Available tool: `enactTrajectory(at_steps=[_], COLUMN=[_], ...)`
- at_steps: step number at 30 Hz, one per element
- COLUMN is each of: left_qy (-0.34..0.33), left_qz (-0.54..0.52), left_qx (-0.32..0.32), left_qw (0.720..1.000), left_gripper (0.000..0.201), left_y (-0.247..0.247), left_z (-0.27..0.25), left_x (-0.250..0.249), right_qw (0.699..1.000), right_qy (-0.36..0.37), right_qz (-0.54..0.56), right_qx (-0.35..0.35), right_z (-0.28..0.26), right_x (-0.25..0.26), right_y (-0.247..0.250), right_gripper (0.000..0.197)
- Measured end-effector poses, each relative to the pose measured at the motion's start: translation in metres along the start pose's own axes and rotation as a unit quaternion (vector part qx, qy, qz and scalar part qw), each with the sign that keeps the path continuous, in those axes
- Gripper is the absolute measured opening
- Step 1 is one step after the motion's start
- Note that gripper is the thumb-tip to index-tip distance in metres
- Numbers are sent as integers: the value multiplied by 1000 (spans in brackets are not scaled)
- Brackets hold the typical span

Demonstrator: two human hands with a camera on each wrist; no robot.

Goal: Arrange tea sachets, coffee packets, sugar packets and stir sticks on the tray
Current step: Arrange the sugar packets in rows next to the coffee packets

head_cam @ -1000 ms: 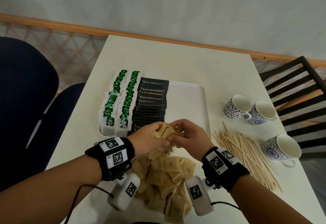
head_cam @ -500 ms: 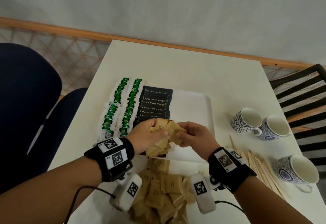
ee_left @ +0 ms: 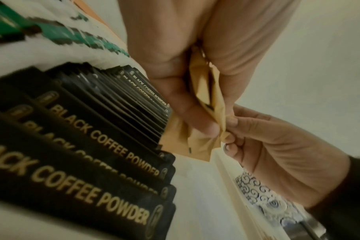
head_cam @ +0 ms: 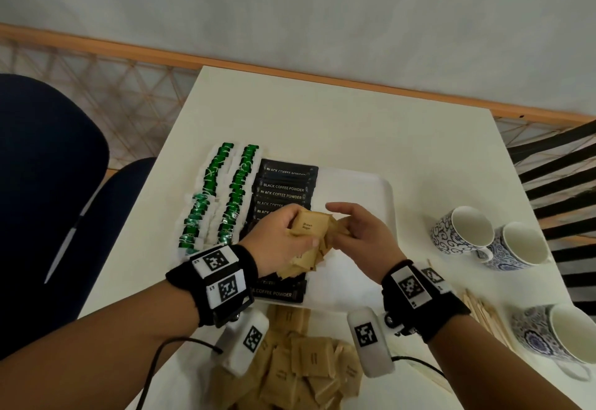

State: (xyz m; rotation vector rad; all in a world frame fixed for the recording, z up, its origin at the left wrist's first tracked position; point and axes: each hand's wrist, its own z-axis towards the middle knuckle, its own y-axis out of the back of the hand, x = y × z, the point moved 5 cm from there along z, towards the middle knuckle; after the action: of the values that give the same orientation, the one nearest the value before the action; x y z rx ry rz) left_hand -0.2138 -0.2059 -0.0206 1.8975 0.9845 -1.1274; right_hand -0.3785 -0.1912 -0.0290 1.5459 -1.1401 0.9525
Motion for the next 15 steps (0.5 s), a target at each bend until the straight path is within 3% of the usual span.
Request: enactTrajectory(at_steps=[3,7,11,15], left_qy=[7,16,38,98], left_qz=[-41,-84,-122,-197], left_qx=[-29,-43,-54,-58], left_qw=[999,995,990,974], left_gripper=[24,27,26,27], left_y=[2,4,13,22], left_z=[6,11,17,24], left_x=[-3,-1,6,10], right_qw=[996,993,993,986], right_qy=[-22,-66,-71,-82], right_qz=[84,100,16,-108], right_qx=[-25,-11,-90,-98], right_z=[4,10,37,72], right_x=[0,-8,-19,-26], right_y=[1,-2,21,37], right_gripper=[29,9,8,10])
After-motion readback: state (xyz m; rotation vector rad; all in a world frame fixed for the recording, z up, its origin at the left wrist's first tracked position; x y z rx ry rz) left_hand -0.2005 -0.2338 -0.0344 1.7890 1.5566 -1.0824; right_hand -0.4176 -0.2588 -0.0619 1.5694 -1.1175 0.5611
